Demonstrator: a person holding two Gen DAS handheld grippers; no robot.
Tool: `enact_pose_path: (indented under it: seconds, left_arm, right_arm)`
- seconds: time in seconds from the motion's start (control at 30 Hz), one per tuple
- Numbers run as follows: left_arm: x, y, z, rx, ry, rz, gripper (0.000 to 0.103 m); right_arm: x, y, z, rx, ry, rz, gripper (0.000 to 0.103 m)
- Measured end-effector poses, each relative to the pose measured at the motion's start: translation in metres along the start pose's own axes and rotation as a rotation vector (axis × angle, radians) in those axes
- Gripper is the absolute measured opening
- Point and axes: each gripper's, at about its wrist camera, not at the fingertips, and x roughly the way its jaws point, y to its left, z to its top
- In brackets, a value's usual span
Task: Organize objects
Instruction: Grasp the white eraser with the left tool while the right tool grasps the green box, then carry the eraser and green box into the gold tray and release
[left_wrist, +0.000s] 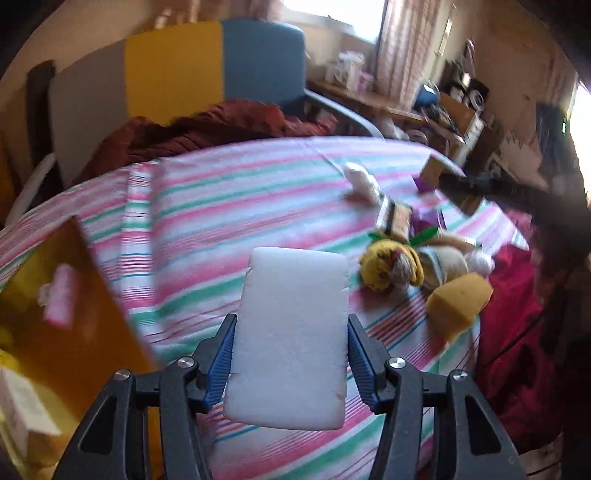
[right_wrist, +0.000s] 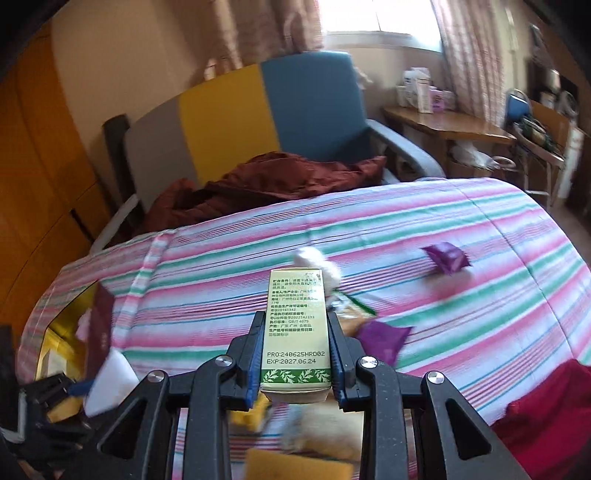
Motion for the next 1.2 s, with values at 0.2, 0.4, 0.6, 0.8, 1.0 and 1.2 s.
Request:
enact_pose_path:
  seconds: [0.2, 0.4, 0.6, 0.8, 1.0, 1.2]
  left_arm:
    - [-0.053, 0.051, -0.014, -0.128, -0.082, 0.069, 0.057]
    - [-0.095, 0.111, -0.048, -0.283, -0.12, 0.173, 0.058]
    - [-0.118, 0.157, -0.082, -0.418, -0.138, 0.252, 0.058]
    - [-0.122, 0.18, -0.103, -0.476, -0.118, 0.321, 0.06]
    - [-0.117, 0.188, -0.12, -0.498, -0.08, 0.326, 0.074]
    - [-0.125, 0.192, -0.129, -0.537, -0.095, 0.342, 0.074]
  right_arm:
    - [-0.001, 0.061, -0.006, -0.078, 0.019, 0.124, 0.03]
    - [0.008, 0.137, -0.013, -0.179, 0.065, 0.27, 0.03]
    - [0.023, 0.218, -0.025, -0.318, 0.126, 0.377, 0.03]
    - [0.058, 0.288, -0.034, -0.397, 0.185, 0.386, 0.032]
    - [0.06, 0.313, -0.046, -0.46, 0.179, 0.346, 0.061]
    - [0.048, 0.304, -0.06, -0.466, 0.185, 0.337, 0.068]
